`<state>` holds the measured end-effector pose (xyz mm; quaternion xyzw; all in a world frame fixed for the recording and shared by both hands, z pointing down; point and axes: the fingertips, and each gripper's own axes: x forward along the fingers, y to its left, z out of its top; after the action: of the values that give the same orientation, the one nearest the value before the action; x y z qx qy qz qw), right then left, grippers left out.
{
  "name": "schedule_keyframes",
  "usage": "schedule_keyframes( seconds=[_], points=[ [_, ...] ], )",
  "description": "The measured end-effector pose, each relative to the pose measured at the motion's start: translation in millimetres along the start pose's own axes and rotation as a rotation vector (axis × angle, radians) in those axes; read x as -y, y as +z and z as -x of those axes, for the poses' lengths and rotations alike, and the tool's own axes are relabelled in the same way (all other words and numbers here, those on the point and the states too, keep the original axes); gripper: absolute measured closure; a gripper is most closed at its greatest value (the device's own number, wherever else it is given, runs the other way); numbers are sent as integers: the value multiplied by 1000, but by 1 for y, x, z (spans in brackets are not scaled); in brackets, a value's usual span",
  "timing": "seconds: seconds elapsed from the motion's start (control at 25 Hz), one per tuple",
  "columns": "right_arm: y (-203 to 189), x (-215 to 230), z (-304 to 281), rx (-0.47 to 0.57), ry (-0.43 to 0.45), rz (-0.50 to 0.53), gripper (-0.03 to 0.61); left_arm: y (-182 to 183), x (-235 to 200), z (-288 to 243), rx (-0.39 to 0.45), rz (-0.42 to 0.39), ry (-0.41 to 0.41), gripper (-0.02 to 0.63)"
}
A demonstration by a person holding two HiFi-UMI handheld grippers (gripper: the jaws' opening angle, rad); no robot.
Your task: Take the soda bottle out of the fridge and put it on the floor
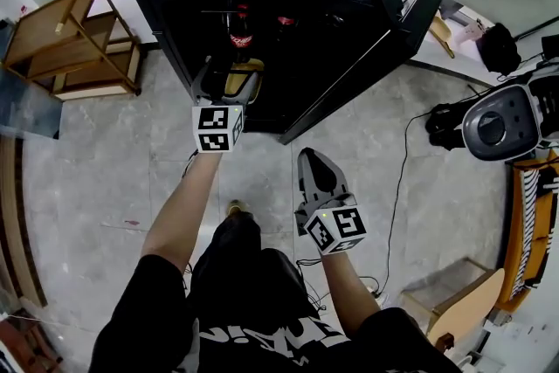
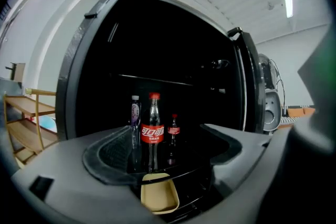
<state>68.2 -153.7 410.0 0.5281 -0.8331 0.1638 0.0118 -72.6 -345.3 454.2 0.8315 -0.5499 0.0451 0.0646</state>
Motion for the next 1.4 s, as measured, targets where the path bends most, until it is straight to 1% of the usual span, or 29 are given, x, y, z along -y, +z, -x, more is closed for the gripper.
schedule_keyframes(
  seconds=[0.2,0.32,0.44,0.56,0.68,0.8,0.84,0.92,1.08,1.24,1.4],
  points=[
    [-5,10,-8,-18,-15,-7,554,-18,-17,-53,-30,-10,20,216],
    [-11,18,-11,-35,-33,-10,554,-29,-24,-79,-50,1,37,216],
    [-17,24,-14,-51,-49,-14,554,-37,-31,-100,-61,8,50,216],
    [-20,30,-15,-59,-56,-14,554,-38,-33,-116,-65,-9,53,216],
    [-22,36,-13,-69,-65,-18,554,-38,-34,-129,-80,-5,60,219],
    [-25,41,-9,-78,-77,-19,554,-36,-37,-135,-75,-5,65,228],
    [-25,43,-8,-80,-81,-21,554,-35,-39,-136,-74,-3,71,242],
    [-26,47,-5,-80,-90,-30,554,-35,-42,-137,-73,-2,82,295],
    [-28,49,-5,-77,-93,-37,554,-34,-41,-135,-72,-22,79,301],
    [-30,50,-2,-73,-102,-41,554,-38,-33,-126,-104,-73,62,304],
    [-33,49,3,-85,-98,-42,554,-35,-27,-104,-104,-46,44,304]
  ],
)
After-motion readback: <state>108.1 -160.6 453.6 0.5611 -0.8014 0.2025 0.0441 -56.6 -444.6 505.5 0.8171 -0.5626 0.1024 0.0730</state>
